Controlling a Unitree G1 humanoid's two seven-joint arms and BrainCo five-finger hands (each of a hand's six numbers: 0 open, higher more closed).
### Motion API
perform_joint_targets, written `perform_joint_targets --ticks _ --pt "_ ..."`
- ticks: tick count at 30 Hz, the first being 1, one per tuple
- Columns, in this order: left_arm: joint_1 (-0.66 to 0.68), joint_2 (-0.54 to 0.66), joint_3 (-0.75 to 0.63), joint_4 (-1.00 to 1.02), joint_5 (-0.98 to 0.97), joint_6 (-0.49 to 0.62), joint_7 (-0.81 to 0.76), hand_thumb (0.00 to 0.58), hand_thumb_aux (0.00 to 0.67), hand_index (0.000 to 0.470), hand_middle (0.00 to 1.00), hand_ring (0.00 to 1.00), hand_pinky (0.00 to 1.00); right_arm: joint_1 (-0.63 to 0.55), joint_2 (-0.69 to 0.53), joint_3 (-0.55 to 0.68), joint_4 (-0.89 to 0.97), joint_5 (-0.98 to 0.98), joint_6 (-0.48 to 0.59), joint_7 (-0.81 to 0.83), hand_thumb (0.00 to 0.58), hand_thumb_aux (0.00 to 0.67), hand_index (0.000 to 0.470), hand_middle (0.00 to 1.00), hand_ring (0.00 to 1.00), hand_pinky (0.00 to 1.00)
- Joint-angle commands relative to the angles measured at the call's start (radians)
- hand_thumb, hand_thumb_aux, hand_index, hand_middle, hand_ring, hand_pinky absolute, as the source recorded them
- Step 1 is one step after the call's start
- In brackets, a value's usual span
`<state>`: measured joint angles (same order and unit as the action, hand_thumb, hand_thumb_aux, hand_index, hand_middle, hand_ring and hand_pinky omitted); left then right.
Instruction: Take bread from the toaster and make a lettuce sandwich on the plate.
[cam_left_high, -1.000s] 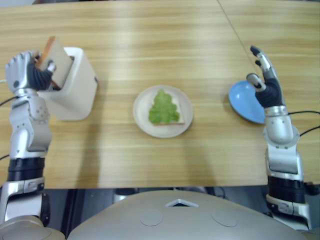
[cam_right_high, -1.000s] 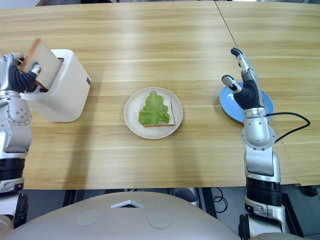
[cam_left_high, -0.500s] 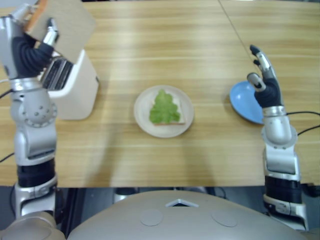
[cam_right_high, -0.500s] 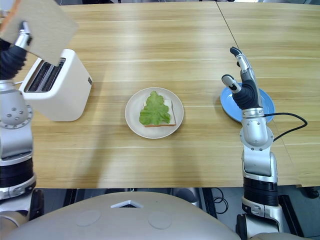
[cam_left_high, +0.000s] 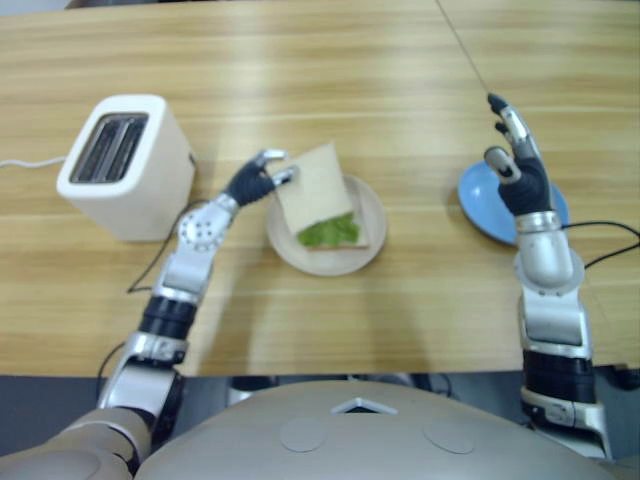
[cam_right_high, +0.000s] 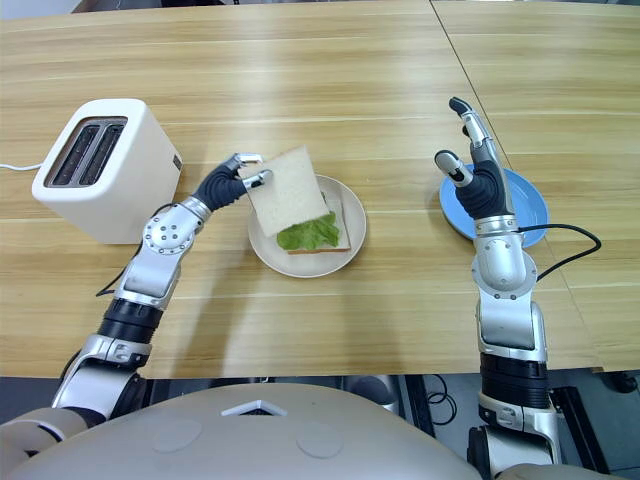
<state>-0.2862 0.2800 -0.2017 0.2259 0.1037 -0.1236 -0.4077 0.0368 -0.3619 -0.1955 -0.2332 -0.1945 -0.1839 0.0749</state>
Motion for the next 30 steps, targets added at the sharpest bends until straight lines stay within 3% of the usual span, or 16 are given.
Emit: perform_joint_targets --ticks 1,15,30 --pt "-0.065 -0.020 -0.021 0.114 -0.009 -0.039 -0.050 0.580 0.670 0.460 1.00 1.00 1.00 -0.004 -0.004 -0.001 0.028 0.016 0.001 0.011 0.000 0.000 0.000 0.00 0.00 0.00" --pt "-0.270 -0.085 -0.026 0.440 0.025 -0.133 -0.034 0.580 0.670 0.460 1.00 1.00 1.00 -0.008 -0.012 0.012 0.051 0.001 -0.006 0.016 0.000 0.000 0.000 0.00 0.00 0.00" --pt "-0.312 -0.094 -0.061 0.660 0.073 -0.148 -0.094 0.580 0.670 0.460 1.00 1.00 1.00 -0.025 -0.048 0.086 0.084 -0.121 -0.036 0.005 0.000 0.000 0.000 0.00 0.00 0.00"
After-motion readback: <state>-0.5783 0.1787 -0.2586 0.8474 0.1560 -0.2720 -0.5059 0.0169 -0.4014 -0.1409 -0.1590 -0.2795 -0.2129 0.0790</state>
